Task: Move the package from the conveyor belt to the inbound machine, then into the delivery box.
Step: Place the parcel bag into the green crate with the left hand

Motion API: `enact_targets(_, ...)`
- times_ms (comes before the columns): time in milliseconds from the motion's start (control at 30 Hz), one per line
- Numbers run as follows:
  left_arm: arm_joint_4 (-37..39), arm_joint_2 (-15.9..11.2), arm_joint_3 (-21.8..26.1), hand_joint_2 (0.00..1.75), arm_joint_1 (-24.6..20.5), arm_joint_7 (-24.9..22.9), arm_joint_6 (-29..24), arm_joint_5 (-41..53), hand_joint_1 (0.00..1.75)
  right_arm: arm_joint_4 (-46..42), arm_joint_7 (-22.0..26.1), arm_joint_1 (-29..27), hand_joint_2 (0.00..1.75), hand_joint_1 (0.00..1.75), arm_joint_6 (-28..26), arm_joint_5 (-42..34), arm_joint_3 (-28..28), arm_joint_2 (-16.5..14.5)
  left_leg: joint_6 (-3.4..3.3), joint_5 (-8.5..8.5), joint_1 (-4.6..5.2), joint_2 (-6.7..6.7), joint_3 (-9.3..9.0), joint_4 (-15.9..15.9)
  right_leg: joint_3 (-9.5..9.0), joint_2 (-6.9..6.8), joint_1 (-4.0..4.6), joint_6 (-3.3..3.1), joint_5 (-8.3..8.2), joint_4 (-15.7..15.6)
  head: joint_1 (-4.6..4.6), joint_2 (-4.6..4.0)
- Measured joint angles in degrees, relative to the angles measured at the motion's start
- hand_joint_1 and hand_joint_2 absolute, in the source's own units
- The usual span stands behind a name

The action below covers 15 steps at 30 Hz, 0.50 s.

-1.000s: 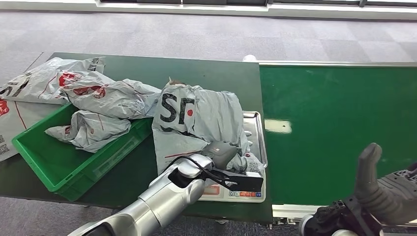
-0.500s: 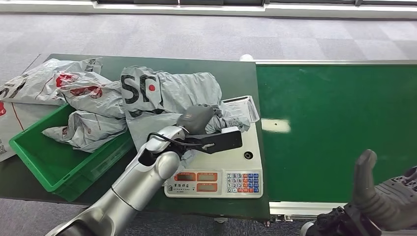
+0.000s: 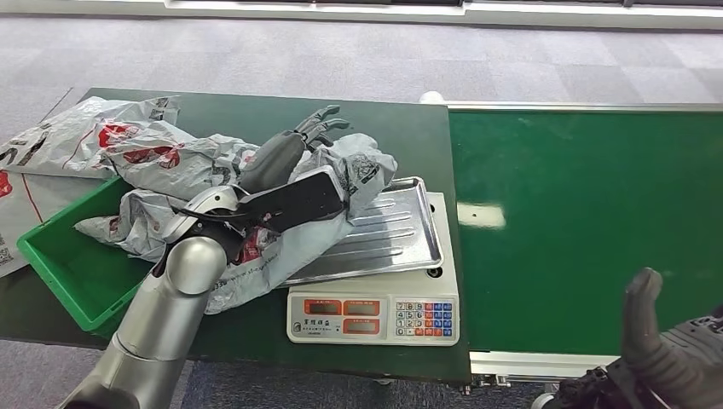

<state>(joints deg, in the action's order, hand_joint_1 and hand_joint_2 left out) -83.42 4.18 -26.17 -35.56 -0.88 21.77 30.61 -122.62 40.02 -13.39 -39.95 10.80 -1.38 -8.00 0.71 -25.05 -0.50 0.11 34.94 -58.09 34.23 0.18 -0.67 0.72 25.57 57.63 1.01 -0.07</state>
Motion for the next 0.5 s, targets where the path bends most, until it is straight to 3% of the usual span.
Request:
enact_targets(200,0.96,-1.25,-0.36,1.75,0.22,0.26,0.17,3.31,0.0,-0.08,0.01,-0.73,1.75,0.0,0.0,-0.01,0.23,0.06,-0.01,-0.01,0.0,0.01,-0.01,0.0,0.02,0.0,-0.01,0.0,0.0,-0.01,0.01,0.0)
enact_targets(500,8.97,-2.15,-4.51,1.75,1.74,4.28,-1.16,5.25,0.0,-0.34,0.01,-3.19,1.75,0.0,0.0,0.45,0.54,0.2,-0.02,-0.03,0.0,0.01,0.01,0.0,0.06,0.03,-0.02,0.0,0.0,-0.01,0.01,0.0)
